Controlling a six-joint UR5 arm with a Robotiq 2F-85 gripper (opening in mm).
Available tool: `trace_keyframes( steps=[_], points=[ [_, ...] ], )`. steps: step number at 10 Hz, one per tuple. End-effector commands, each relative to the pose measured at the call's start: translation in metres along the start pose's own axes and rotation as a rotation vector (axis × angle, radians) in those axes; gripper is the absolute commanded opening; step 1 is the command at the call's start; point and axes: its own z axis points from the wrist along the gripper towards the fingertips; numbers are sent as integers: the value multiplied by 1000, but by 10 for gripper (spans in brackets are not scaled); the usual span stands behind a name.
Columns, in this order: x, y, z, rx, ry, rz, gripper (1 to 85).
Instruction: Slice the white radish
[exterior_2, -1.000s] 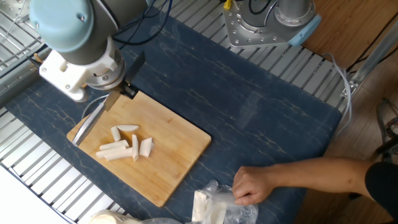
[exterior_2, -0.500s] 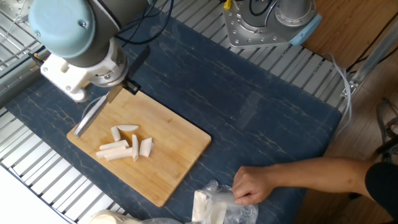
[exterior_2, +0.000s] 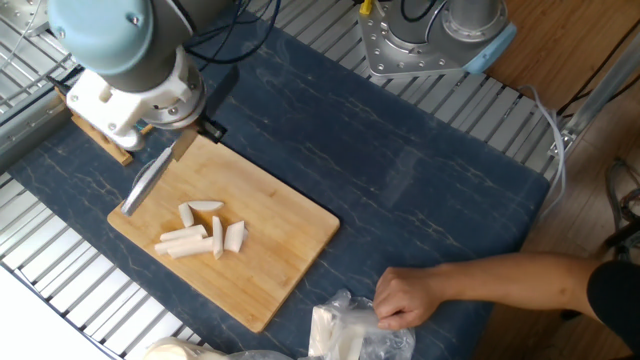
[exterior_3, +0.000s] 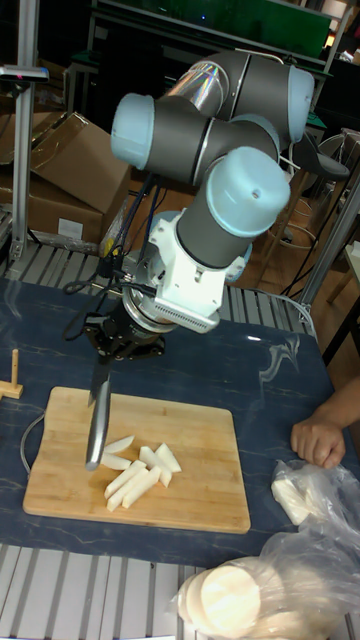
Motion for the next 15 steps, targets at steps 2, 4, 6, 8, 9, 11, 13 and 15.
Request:
trace_keyframes(
  steps=[2, 4, 6, 8, 9, 11, 13, 15],
  points=[
    [-3, 0, -8, -34, -76, -39, 10],
    [5, -23, -14, 36, -128, -184, 10],
    [-2, -71, -28, 228, -190, -288, 10],
    [-17, -109, -21, 338, -244, -342, 10],
    [-18, -110, -12, 317, -258, -332, 10],
    [-10, -96, -5, 252, -236, -295, 10],
    [10, -40, -12, 90, -139, -163, 10],
    [29, -3, -10, -68, -70, 36, 10]
  ],
)
